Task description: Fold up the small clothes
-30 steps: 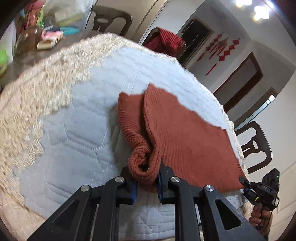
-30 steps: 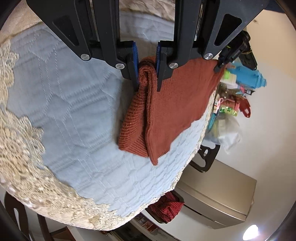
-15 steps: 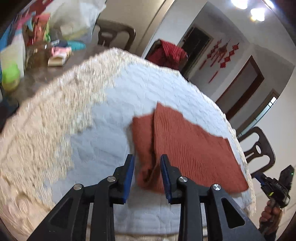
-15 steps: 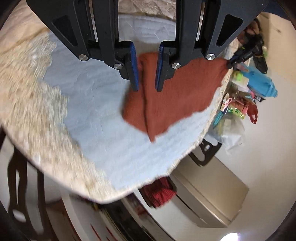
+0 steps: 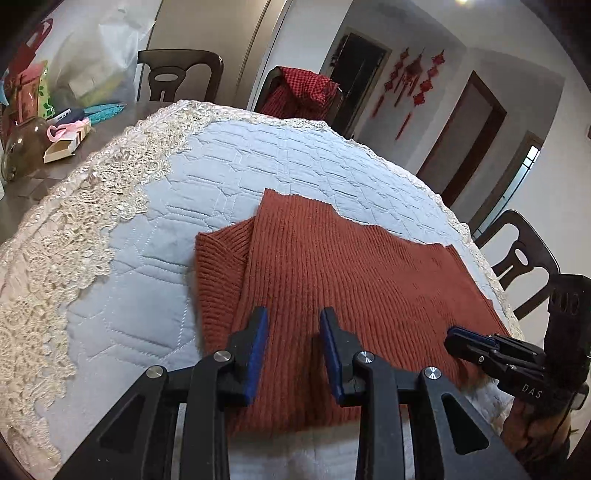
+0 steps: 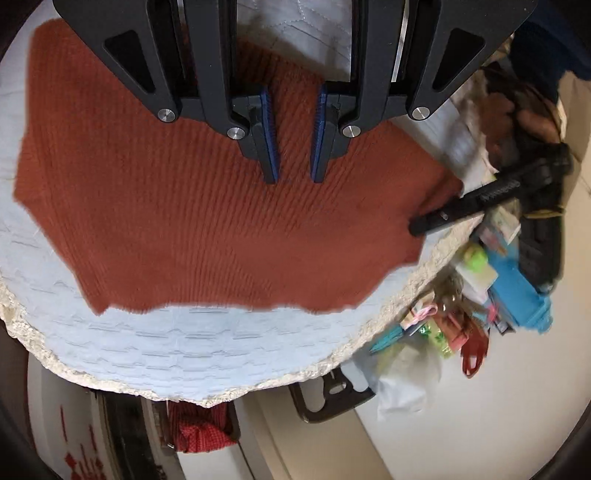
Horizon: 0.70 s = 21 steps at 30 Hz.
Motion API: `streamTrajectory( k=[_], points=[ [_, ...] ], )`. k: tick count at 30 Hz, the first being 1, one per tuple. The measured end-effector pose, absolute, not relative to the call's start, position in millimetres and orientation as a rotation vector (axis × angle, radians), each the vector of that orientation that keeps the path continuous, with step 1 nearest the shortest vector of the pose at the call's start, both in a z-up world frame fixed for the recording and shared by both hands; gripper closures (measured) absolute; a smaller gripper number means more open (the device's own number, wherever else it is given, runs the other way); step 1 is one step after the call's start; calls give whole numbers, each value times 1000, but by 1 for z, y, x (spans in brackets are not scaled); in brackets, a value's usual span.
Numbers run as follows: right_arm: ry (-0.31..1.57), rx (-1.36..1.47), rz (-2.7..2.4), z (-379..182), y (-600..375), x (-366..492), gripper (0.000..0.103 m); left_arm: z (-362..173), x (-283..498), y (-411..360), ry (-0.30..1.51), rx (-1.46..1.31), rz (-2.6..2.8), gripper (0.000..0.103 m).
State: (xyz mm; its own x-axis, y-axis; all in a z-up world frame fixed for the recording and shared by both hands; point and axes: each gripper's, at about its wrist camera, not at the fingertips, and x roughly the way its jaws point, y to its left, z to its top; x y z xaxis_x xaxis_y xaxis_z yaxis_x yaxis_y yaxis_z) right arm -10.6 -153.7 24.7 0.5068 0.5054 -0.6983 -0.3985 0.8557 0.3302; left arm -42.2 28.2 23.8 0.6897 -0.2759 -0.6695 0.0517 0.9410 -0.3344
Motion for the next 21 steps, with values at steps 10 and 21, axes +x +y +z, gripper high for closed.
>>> streamTrajectory(
  k=[10,21],
  points=[
    [908,147,545,30,-139,19,85,19,-12,58,808,-363,-104,50],
    [982,202,468,19,-136,61,87,13,4,55,833,-398,-143,41]
  ],
)
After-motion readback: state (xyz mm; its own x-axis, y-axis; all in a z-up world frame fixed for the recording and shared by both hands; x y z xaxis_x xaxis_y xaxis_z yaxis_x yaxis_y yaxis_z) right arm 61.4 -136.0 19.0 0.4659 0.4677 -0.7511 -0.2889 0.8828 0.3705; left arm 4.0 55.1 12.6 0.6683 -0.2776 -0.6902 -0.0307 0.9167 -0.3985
